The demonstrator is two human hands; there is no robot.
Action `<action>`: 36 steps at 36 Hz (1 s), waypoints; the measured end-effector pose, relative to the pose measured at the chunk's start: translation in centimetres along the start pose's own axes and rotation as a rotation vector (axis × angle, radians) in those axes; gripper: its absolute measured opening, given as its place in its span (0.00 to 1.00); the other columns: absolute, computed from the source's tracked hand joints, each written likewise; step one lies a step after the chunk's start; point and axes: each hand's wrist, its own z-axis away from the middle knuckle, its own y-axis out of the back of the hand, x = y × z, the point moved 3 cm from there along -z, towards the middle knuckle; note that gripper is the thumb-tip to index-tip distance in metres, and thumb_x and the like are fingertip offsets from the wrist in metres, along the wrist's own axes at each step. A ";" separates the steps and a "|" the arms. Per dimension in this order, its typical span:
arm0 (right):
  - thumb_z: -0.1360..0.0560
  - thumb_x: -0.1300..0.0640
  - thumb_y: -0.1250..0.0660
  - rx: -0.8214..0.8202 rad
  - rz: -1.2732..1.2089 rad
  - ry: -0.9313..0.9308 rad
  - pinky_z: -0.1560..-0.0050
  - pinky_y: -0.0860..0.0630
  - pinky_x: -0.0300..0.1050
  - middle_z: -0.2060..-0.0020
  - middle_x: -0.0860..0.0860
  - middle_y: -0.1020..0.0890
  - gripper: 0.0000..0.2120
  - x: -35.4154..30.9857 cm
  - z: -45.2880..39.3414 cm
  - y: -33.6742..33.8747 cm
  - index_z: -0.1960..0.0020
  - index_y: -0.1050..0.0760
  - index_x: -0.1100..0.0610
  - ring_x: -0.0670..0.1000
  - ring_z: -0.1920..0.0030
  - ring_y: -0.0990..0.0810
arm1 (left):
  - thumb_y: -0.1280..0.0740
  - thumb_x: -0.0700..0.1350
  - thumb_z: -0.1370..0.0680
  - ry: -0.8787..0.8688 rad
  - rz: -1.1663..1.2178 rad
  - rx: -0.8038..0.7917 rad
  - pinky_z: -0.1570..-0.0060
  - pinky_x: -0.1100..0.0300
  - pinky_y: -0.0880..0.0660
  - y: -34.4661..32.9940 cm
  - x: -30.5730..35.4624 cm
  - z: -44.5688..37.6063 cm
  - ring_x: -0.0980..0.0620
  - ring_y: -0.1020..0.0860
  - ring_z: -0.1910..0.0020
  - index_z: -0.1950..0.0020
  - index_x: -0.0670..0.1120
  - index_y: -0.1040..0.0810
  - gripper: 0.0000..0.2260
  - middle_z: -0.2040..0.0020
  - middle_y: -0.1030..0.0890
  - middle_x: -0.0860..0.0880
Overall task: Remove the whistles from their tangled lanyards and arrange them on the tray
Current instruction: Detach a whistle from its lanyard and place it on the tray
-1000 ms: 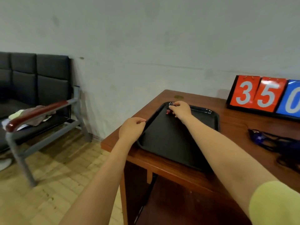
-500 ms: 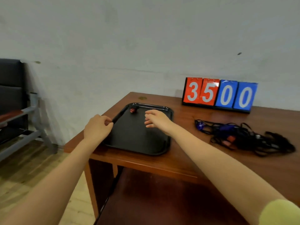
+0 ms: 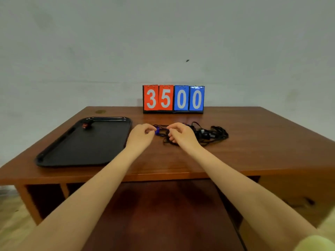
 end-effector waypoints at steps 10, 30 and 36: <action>0.23 0.54 0.34 0.034 0.454 0.067 0.47 0.26 0.41 0.51 0.49 0.24 0.15 6.6 -2.0 6.3 0.37 0.25 0.55 0.47 0.53 0.24 | 0.36 0.47 0.21 0.004 -0.102 -0.174 0.53 0.59 0.28 -6.7 0.4 -1.3 0.55 0.25 0.55 0.41 0.52 0.21 0.10 0.51 0.26 0.53; 0.23 0.54 0.33 0.040 0.032 -0.080 0.58 0.25 0.39 0.62 0.48 0.19 0.02 10.8 -6.8 6.8 0.55 0.23 0.51 0.47 0.59 0.20 | 0.31 0.57 0.25 -0.056 -0.123 -0.170 0.57 0.65 0.29 -11.1 1.8 -4.6 0.61 0.24 0.53 0.49 0.55 0.19 0.09 0.54 0.21 0.60; 0.21 0.59 0.35 -0.038 -0.118 -0.215 0.70 0.29 0.37 0.65 0.51 0.22 0.04 11.3 -8.3 9.1 0.52 0.22 0.56 0.46 0.68 0.26 | 0.32 0.51 0.23 0.099 0.308 -0.118 0.58 0.67 0.28 -10.1 1.5 -5.9 0.57 0.22 0.52 0.53 0.53 0.19 0.04 0.54 0.19 0.56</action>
